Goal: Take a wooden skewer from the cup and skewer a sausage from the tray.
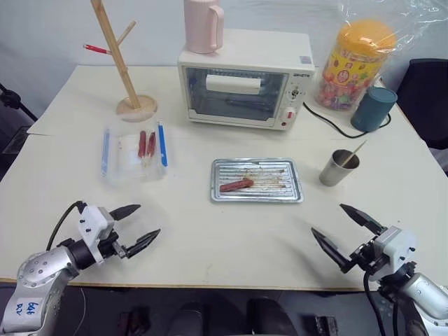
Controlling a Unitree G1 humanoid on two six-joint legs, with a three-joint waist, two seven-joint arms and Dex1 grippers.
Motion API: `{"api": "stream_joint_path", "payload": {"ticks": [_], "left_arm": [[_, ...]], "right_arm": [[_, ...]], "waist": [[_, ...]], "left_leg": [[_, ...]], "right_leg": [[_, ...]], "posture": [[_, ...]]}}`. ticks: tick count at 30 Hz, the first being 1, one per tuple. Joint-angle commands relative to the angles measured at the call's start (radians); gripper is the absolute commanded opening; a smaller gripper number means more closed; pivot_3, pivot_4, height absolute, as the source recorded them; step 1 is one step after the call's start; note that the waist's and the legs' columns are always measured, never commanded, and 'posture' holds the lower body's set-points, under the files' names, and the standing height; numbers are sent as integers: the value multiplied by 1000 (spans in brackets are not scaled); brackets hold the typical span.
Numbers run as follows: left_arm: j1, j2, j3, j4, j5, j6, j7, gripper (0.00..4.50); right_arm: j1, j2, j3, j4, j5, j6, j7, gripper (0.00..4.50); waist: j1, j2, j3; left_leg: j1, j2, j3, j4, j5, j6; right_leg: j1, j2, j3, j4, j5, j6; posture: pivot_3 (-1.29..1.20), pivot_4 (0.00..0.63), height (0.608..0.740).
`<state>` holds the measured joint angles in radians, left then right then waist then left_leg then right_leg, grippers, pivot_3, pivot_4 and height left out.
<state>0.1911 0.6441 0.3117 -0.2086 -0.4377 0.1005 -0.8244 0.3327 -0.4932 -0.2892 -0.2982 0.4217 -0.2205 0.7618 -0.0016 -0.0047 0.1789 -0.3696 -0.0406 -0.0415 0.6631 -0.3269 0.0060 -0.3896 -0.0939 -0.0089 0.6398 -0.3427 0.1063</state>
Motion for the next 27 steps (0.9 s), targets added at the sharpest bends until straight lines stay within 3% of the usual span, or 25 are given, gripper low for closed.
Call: {"api": "stream_joint_path", "payload": {"ticks": [1, 3, 6, 8, 11, 16, 21, 27], "left_arm": [[16, -5, 18, -6, 3, -19, -1, 4460], [10, -15, 19, -1, -5, -19, 2, 4460], [-38, -3, 37, -18, -125, 69, -37, 4460], [-78, 47, 28, -41, -197, 116, -127, 4460], [-147, 109, -14, -56, -182, 84, -237, 4460], [-258, 104, -54, -17, -264, 195, -275, 4460], [-318, 74, -82, 18, -258, 214, -281, 4460], [-365, 21, -90, -14, -294, 282, -232, 4460]], "right_arm": [[-2, 3, -13, 6, 19, -17, 11, 4500], [-6, 4, -11, 7, 20, -15, 12, 4500], [-2, 0, -33, -16, 43, 0, 5, 4500], [27, -18, -90, -55, 82, 26, -4, 4500], [105, -44, -227, -64, 160, 61, 6, 4500], [178, -75, -323, -5, 214, 102, 71, 4500], [130, -104, -351, 45, 226, 130, 88, 4500], [-38, -260, -330, 97, 348, 396, 89, 4500]], "waist": [[0, 0, 0], [0, 0, 0], [0, 0, 0], [2, 0, 0], [9, 1, 0], [3, 1, -1], [-8, 2, -1], [-3, 2, -1]], "left_leg": [[0, 0, 0, 0, 0, 0], [0, 0, 0, 0, 0, 0], [0, 0, 0, 0, 0, 0], [0, 0, 0, 0, 0, 0], [-1, -1, -1, 0, 0, 0], [1, 0, -2, 0, -1, 1], [3, 0, 0, 0, -1, 1], [3, 0, -1, 0, 0, 1]], "right_leg": [[0, 0, 0, 0, 0, 0], [0, 0, 0, 0, 0, 0], [0, 0, 0, 0, 0, 0], [0, 0, 0, 1, 0, 0], [0, -1, -1, 0, 0, 0], [4, 0, -1, -4, 0, 0], [4, 1, 0, -2, 0, 0], [4, 1, -1, -2, 0, 0]], "posture": [[0, 150, 740], [0, 150, 740], [0, 150, 740], [0, 150, 740], [0, 150, 740], [0, 150, 740], [0, 150, 740], [0, 150, 740]]}}
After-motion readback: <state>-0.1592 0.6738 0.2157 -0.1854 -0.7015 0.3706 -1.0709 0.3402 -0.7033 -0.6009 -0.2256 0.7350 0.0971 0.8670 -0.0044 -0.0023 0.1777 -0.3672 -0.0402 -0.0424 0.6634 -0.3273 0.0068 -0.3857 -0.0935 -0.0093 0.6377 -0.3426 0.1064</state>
